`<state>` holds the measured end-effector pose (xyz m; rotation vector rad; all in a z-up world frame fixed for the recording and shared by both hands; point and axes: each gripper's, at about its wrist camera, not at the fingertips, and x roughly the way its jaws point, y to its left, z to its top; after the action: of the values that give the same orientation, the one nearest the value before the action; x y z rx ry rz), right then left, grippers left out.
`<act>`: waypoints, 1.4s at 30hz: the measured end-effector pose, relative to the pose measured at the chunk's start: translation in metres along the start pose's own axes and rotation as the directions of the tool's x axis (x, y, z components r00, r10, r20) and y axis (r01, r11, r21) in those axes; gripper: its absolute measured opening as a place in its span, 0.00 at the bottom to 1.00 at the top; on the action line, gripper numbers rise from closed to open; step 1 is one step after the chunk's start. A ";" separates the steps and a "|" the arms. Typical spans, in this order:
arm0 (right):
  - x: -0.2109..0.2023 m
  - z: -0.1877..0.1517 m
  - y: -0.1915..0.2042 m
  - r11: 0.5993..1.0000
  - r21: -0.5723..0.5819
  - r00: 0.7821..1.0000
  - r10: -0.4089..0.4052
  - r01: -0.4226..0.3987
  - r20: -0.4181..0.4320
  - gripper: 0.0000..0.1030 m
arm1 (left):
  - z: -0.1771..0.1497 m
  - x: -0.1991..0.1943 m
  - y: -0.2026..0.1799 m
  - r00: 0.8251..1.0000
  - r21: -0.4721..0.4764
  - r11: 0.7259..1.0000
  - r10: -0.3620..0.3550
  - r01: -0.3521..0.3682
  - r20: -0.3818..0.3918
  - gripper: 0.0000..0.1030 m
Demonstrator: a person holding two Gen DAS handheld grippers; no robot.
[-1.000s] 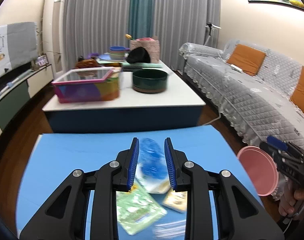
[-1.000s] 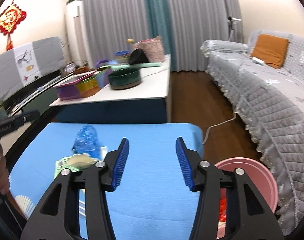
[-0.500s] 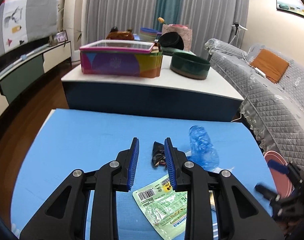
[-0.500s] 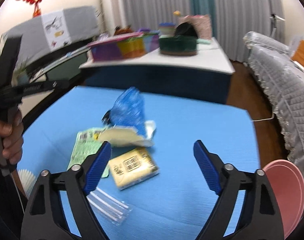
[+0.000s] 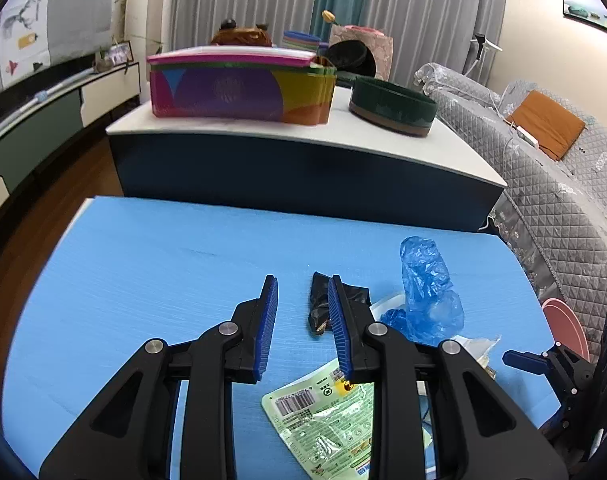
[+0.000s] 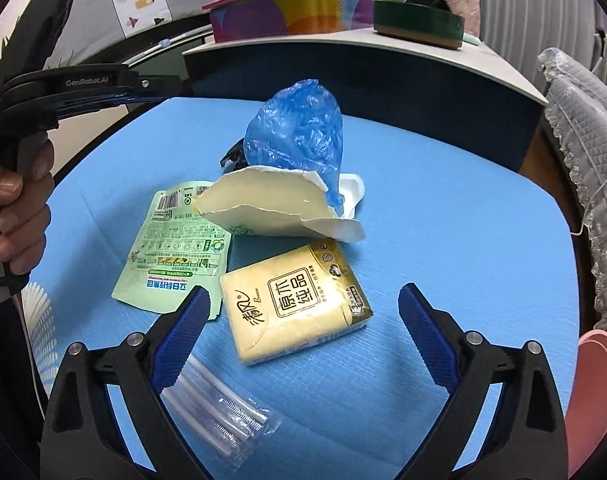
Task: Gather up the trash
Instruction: 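Grasp the black plastic bag with the left tool while the right tool grasps the yellow tissue pack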
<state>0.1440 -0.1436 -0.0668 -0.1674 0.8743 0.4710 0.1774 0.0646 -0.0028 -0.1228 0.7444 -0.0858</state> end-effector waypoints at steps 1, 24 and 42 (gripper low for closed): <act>0.001 0.000 -0.001 1.000 0.001 1.000 0.002 -0.002 -0.005 0.91 | -0.001 0.004 -0.001 1.000 -0.002 1.000 -0.006 0.006 -0.010 0.26; 0.013 0.002 -0.006 0.998 -0.014 0.996 0.059 -0.060 -0.065 0.81 | -0.020 0.087 -0.020 0.979 0.005 0.999 -0.036 0.037 -0.199 0.61; -0.001 -0.001 -0.004 1.000 -0.029 1.000 0.005 -0.006 -0.030 0.73 | -0.014 0.077 -0.018 0.985 0.019 0.999 -0.027 0.030 -0.171 0.47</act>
<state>0.1448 -0.1478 -0.0671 -0.1993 0.8977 0.4875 0.2237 0.0365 -0.0620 -0.1067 0.9127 -0.1326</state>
